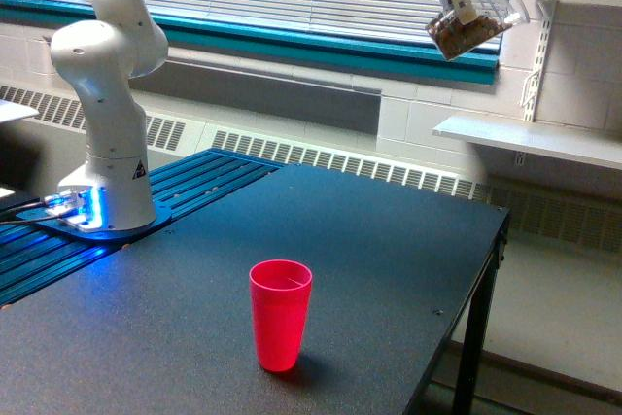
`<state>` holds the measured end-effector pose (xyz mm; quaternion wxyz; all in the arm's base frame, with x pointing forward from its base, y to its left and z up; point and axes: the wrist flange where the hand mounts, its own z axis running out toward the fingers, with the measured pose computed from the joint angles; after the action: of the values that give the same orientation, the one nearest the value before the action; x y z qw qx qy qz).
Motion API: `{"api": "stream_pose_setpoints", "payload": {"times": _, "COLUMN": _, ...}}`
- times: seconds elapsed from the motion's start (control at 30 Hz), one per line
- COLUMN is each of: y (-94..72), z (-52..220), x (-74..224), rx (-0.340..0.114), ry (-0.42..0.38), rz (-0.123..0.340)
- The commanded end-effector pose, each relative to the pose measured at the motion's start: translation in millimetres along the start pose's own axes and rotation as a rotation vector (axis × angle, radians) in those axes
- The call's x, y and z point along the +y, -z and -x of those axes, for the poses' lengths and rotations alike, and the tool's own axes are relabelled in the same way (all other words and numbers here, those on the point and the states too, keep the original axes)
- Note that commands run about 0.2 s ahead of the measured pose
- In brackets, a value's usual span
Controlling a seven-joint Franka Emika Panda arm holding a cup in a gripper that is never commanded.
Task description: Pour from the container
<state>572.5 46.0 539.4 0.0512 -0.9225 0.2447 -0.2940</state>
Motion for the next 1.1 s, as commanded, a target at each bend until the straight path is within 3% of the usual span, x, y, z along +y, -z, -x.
{"api": "stream_pose_setpoints", "payload": {"times": 0.03, "y": 8.7, "z": -1.5, "x": -7.5, "rx": 0.008, "ry": 0.017, "rz": -0.021}}
{"api": "stream_pose_setpoints", "payload": {"times": 0.47, "y": 3.9, "z": 0.7, "x": 13.2, "rx": 0.06, "ry": -0.011, "rz": -0.027}}
{"api": "stream_pose_setpoints", "payload": {"times": 0.73, "y": -0.2, "z": -0.7, "x": 51.1, "rx": 0.082, "ry": -0.033, "rz": 0.017}}
{"api": "stream_pose_setpoints", "payload": {"times": 1.1, "y": -11.0, "z": 4.5, "x": 125.2, "rx": 0.108, "ry": -0.053, "rz": 0.1}}
